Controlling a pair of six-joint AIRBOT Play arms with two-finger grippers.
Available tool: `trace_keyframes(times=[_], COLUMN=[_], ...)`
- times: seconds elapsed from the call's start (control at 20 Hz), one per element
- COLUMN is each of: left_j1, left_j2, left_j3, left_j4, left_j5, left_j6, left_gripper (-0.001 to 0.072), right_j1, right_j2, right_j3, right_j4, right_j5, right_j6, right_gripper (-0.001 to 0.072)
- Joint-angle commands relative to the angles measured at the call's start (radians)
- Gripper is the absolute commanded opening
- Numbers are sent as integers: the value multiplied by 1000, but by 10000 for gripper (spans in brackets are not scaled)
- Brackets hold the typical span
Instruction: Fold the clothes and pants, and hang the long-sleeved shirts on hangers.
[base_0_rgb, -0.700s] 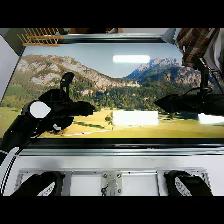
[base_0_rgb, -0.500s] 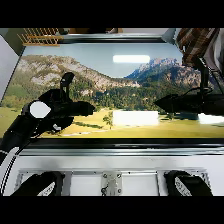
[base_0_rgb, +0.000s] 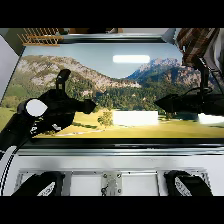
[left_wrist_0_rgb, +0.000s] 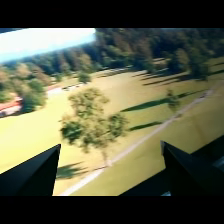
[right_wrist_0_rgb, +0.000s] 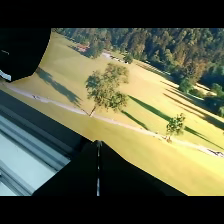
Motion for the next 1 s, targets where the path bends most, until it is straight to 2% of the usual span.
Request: trace_keyframes(times=[0.0,0.1,0.25,0.5,0.7,0.75,0.85,0.9,0.95], left_j1=[89,142,230,360,372,370,371,370,356], left_j2=[-6,-31,-99,-262,-359,-369,-364,-346,-317], left_j3=[29,-12,-109,-153,-153,-152,-128,-105,-68], left_j4=[414,586,695,709,710,710,709,700,701], left_j5=[-106,-166,-135,-71,-78,-82,-100,-111,-126], left_j6=[-3,-22,-51,-125,-135,-152,-186,-185,-186], left_gripper=[699,698,692,692,691,667,150,3,7], right_j1=[-1,-1,-1,-1,-1,-1,-1,-1,-1], right_j2=[-1,-1,-1,-1,-1,-1,-1,-1,-1], right_j3=[0,0,0,0,0,0,0,0,0], right_j4=[0,0,0,0,0,0,-1,0,0], right_j5=[0,0,0,0,0,0,0,0,0], right_j6=[0,0,0,0,0,0,-13,-26,-26], right_gripper=[14,15,15,15,15,15,15,15,15])
